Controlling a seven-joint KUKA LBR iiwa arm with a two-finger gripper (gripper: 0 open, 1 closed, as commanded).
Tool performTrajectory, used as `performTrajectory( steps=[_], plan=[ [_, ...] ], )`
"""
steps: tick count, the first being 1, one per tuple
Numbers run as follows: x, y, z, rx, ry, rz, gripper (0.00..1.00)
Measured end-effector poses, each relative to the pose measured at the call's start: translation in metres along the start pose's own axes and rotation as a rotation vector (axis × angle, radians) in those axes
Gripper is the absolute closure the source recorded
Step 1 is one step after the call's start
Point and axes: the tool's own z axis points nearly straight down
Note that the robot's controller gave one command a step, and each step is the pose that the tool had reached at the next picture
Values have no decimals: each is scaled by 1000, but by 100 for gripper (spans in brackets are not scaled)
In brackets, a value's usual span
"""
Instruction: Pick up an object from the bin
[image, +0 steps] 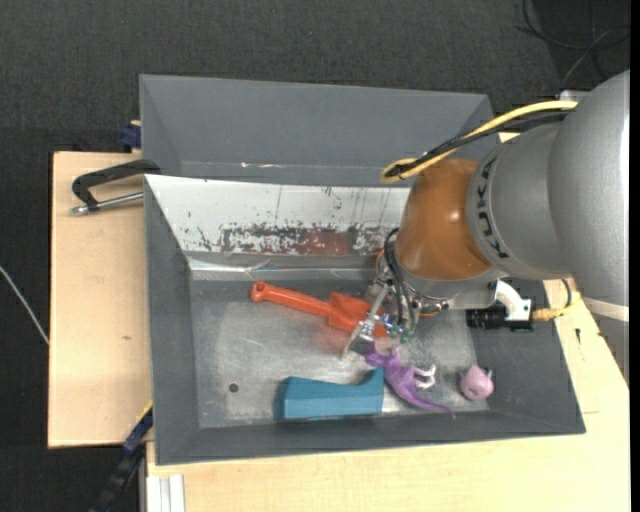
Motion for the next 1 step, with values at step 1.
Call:
performTrajectory(
  steps=[1],
  plan=[
    [0, 1, -9, 2, 3, -2, 100]
  ],
)
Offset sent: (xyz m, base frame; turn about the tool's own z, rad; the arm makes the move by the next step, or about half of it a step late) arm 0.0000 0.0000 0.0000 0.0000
